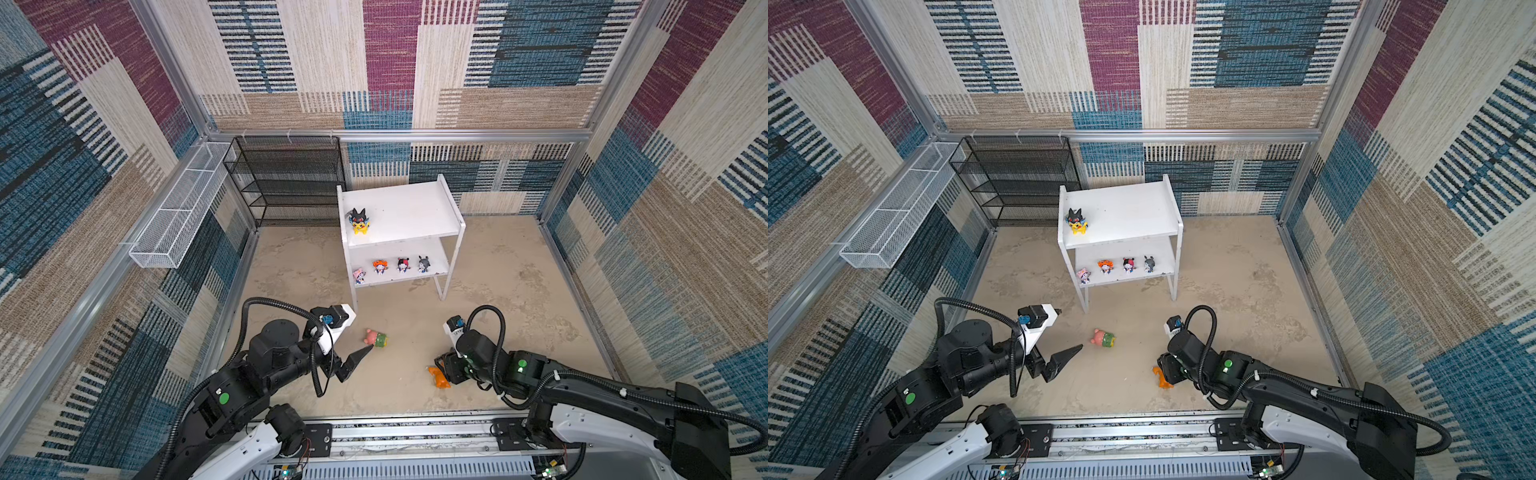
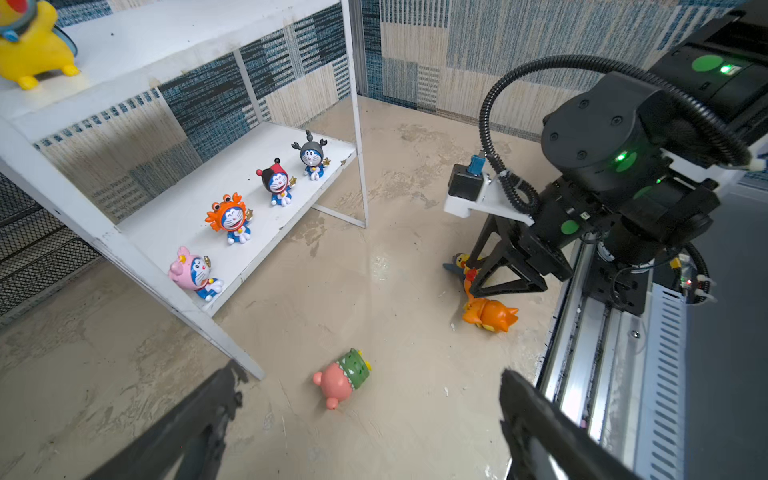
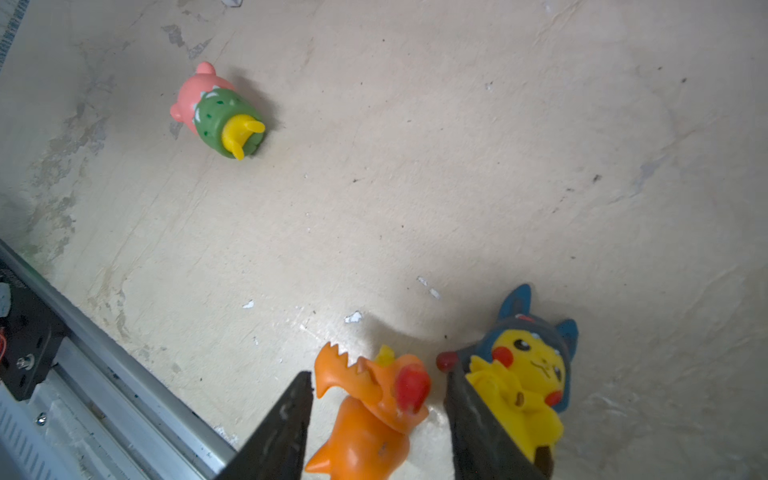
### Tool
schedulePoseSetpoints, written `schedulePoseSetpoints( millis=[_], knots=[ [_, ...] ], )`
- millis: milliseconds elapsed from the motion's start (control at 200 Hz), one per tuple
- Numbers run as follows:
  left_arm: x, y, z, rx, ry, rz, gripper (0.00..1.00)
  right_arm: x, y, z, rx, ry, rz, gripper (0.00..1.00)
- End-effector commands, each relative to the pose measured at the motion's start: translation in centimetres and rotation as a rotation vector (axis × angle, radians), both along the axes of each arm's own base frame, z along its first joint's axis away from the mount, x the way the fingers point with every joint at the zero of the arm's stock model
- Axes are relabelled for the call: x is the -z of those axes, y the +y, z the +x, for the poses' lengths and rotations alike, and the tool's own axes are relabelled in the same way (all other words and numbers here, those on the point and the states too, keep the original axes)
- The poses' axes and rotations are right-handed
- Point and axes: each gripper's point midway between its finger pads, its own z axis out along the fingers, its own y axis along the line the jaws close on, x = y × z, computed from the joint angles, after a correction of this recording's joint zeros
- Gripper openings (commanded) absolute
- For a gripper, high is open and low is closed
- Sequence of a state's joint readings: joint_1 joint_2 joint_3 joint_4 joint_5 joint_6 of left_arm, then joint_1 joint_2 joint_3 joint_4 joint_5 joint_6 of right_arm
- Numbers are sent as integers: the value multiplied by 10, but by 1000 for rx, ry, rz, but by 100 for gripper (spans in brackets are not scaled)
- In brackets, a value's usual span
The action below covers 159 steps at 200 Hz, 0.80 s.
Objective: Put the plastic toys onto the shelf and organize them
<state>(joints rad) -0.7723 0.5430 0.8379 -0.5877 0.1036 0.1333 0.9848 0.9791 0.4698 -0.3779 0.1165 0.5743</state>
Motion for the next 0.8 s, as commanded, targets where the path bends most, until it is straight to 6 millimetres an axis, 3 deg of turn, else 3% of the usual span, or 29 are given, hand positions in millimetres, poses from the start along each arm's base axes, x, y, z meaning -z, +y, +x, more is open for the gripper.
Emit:
schedulePoseSetpoints(
  millis=[0,155,260,406,486,791],
  knots=[
    [-6,-1,1,-4,-6,-25,99,-6,9,10,-14,-51,27,47],
    [-5,-2,2,-3,-7,-20,99,-1,13,12,-33,-48,11,40],
    [-4,-2,1,-2,-5,-19,99,-3,16,13,-46,-53,10,28],
    [-2,-1,2,-8,-4,-14,99,-3,16,14,-49,-48,-2,24],
    [0,-3,2,2,7,-9,99,-8,18,18,-46,-51,-2,15],
    [2,-19,-8,52,130,-62,99,-17,25,38,-62,37,-50,11]
  ],
)
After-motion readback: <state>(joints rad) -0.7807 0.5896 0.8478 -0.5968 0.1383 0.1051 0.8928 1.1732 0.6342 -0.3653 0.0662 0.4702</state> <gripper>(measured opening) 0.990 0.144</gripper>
